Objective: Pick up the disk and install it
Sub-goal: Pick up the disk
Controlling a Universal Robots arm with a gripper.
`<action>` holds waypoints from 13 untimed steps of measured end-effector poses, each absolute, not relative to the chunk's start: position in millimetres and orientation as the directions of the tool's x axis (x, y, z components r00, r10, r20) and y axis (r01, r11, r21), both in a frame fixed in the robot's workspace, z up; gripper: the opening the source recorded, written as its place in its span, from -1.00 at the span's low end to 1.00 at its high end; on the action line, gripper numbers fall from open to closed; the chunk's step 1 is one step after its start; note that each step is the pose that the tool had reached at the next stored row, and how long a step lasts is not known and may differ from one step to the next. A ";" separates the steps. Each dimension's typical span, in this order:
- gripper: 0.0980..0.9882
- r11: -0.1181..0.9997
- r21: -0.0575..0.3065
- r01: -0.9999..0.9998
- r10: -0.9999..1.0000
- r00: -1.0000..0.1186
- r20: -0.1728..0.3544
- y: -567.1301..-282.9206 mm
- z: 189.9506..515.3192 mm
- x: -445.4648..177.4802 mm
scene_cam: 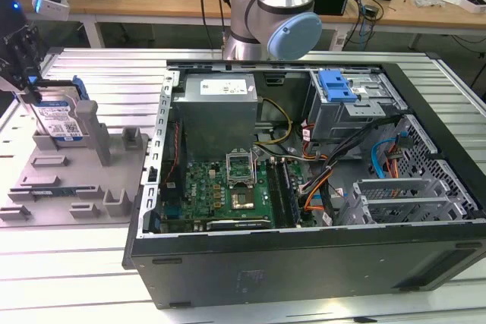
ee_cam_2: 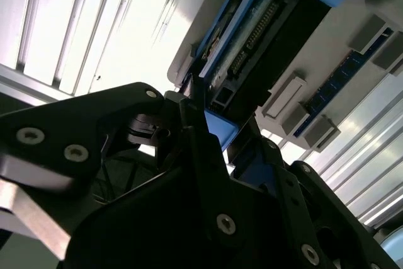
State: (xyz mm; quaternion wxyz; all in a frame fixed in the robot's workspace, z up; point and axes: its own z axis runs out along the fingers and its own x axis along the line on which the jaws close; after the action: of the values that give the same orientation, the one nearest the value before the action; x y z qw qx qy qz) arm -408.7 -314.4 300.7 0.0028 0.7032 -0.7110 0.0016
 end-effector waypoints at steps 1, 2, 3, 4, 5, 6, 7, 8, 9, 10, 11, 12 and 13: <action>-0.34 0.011 0.002 -1.000 -1.000 -0.011 0.006 -314.4 300.3 -408.7; -0.34 0.011 0.002 -1.000 -1.000 -0.011 0.006 -314.4 300.1 -408.8; -0.34 0.011 0.002 -1.000 -1.000 -0.011 0.006 -314.4 299.9 -408.8; -0.34 0.011 0.002 -1.000 -1.000 -0.011 0.006 -314.4 299.8 -408.8; -0.34 0.011 0.002 -1.000 -1.000 -0.011 0.006 -314.4 299.8 -408.8; -0.34 0.011 0.002 -1.000 -1.000 -0.011 0.006 -314.4 299.8 -408.8; -0.34 0.011 0.002 -1.000 -1.000 -0.011 0.006 -314.4 299.8 -408.8; -0.34 0.011 0.002 -1.000 -1.000 -0.011 0.006 -314.4 299.7 -408.8; -0.37 0.011 0.002 -1.000 -1.000 -0.011 0.006 -314.4 299.7 -408.8; -0.37 0.011 0.002 -1.000 -1.000 -0.011 0.006 -314.4 299.7 -408.8; -0.40 0.011 0.002 -1.000 -1.000 -0.011 0.006 -314.4 299.7 -408.8; -0.40 0.011 0.002 -1.000 -1.000 -0.011 0.006 -314.4 299.7 -408.8; -0.40 0.011 0.002 -1.000 -1.000 -0.011 0.006 -314.4 299.7 -408.8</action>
State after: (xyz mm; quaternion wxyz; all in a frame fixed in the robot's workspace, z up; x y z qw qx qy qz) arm -408.8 -314.4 299.7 0.0027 0.7032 -0.7110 0.0016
